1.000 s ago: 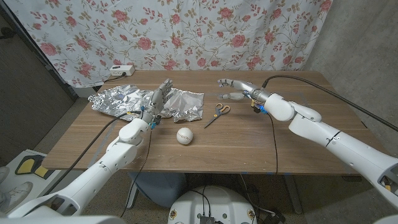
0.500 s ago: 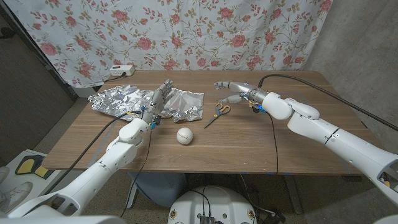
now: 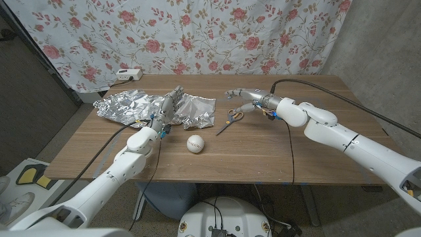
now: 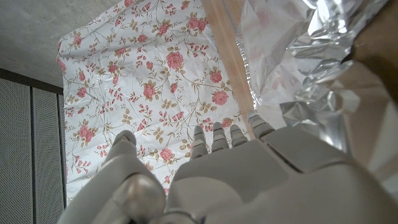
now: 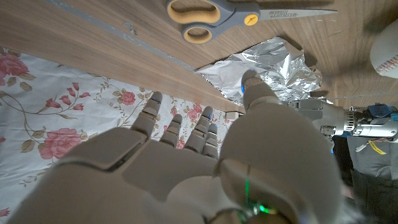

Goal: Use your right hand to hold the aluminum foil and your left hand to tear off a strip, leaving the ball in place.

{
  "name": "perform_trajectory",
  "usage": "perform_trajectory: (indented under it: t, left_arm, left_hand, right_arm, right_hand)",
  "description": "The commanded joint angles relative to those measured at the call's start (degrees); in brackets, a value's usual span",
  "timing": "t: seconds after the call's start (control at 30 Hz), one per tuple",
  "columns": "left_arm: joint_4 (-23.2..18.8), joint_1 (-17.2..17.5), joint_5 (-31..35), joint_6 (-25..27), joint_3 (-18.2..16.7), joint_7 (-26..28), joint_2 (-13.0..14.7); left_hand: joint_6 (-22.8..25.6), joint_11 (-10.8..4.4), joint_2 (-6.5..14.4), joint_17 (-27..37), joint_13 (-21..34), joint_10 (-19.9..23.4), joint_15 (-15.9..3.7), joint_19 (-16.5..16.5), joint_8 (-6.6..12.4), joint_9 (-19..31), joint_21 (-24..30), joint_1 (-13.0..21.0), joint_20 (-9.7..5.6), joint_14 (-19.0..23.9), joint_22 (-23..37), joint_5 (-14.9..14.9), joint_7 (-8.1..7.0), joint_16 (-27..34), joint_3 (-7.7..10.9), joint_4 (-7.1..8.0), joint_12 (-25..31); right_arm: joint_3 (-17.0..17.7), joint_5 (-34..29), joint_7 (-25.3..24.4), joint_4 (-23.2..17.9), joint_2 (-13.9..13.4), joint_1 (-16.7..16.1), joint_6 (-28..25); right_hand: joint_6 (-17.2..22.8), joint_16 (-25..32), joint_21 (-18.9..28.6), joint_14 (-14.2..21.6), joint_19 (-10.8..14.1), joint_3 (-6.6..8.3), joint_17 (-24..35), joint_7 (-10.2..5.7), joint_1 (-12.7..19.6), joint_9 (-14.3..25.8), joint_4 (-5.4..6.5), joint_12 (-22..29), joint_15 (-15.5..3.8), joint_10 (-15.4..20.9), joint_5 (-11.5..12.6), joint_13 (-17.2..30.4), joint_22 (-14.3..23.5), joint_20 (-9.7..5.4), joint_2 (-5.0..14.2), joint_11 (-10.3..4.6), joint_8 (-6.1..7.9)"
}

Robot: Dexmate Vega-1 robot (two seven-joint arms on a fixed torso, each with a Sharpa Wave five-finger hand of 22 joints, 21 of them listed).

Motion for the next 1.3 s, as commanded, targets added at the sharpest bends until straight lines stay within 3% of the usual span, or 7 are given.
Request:
perform_trajectory:
  t: [0.03, 0.07, 0.13, 0.33, 0.93, 1.3]
  left_arm:
    - [1.0, 0.8, -0.3, -0.9, 0.1, -0.2, -0.6]
    - [1.0, 0.9, -0.2, -1.0, 0.1, -0.1, -0.6]
    - [1.0, 1.0, -0.2, -1.1, 0.0, 0.0, -0.6]
    - [0.0, 1.6, -0.3, -0.7, -0.2, 0.4, -0.1]
    - [-2.3, 2.3, -0.1, 0.1, -0.5, 1.1, 0.7]
    - [-2.1, 2.3, 0.1, 0.1, -0.4, 1.4, 0.6]
  left_hand:
    - [0.2, 0.04, -0.2, 0.2, 0.2, 0.2, -0.14, -0.3, 0.01, 0.3, -0.3, -0.6, 0.24, -0.4, 0.3, -0.2, -0.12, 0.4, -0.29, 0.07, 0.0]
    - [0.2, -0.01, -0.2, 0.2, 0.2, 0.2, -0.13, -0.3, 0.01, 0.3, -0.3, -0.7, 0.26, -0.4, 0.3, -0.2, -0.11, 0.3, -0.31, 0.07, 0.0]
    - [0.2, 0.01, -0.3, 0.2, 0.2, 0.2, -0.05, -0.3, 0.01, 0.3, -0.3, -0.7, 0.28, -0.5, 0.3, -0.2, -0.10, 0.4, -0.38, 0.08, 0.0]
    - [0.2, 0.03, -0.4, 0.2, 0.2, 0.1, -0.07, -0.3, 0.00, 0.3, -0.2, -0.9, 0.31, -0.5, 0.3, -0.2, -0.10, 0.4, -0.49, 0.10, 0.0]
    - [0.2, 0.19, -0.5, 0.2, 0.2, 0.2, 0.05, -0.4, 0.03, 0.3, -0.2, -1.3, 0.32, -0.6, 0.3, -0.1, -0.07, 0.4, -0.71, 0.13, 0.0]
    - [0.2, 0.07, -0.5, 0.2, 0.2, 0.2, 0.07, -0.4, 0.02, 0.3, -0.2, -1.4, 0.31, -0.6, 0.3, -0.1, -0.10, 0.4, -0.77, 0.13, 0.0]
  right_arm:
    - [-1.0, -5.7, 1.3, 0.4, 0.4, 0.5, 2.7]
    - [-0.9, -5.5, 1.4, 0.7, 0.6, 0.6, 3.1]
    - [-1.2, -6.3, 1.3, 0.8, 0.7, 0.7, 3.4]
    - [-1.8, -7.7, 1.8, 1.2, 1.1, 1.4, 4.5]
    - [-4.1, -14.6, 6.0, 1.2, 1.5, 4.2, 5.9]
    - [-4.9, -17.8, 7.7, 1.4, 1.7, 5.3, 6.7]
  right_hand:
    - [0.2, -0.1, -0.2, -0.3, 0.0, 0.87, 0.1, -0.90, 2.0, 0.2, -0.01, 0.2, -5.06, 0.5, -0.1, -0.1, 0.0, -0.88, 0.63, -0.10, 0.50]
    - [0.6, -0.1, -0.1, -0.4, 0.2, 1.23, 0.1, -2.28, 3.1, 0.2, 0.00, 0.2, -5.37, 0.7, -0.2, -0.2, 0.0, -1.37, 0.92, -0.09, 0.55]
    - [0.9, -0.1, 0.0, -0.3, 0.5, 1.48, 0.0, -2.78, 4.0, 0.1, -0.02, 0.2, -5.75, 1.1, -0.4, -0.3, 0.0, -1.94, 1.04, -0.12, 0.57]
    - [-0.2, -0.3, 0.0, -0.6, 0.7, 2.07, 0.0, -2.67, 6.1, 0.0, 0.00, -0.1, -6.29, 0.7, -0.6, -0.7, 0.0, -2.84, 1.53, -0.16, -0.13]
    - [-2.9, -0.8, -0.4, -2.3, -0.5, 1.60, -0.1, -1.71, 7.3, 0.0, 0.63, -0.9, -6.39, -1.0, -1.0, -1.3, 0.0, -3.01, 1.00, -0.12, -1.31]
    - [-3.9, -0.7, -0.4, -2.6, -1.0, 1.78, -0.1, -1.36, 8.1, 0.0, 0.74, -0.1, -6.64, 0.5, -1.0, -1.1, 0.0, -3.27, 1.60, -0.13, -1.51]
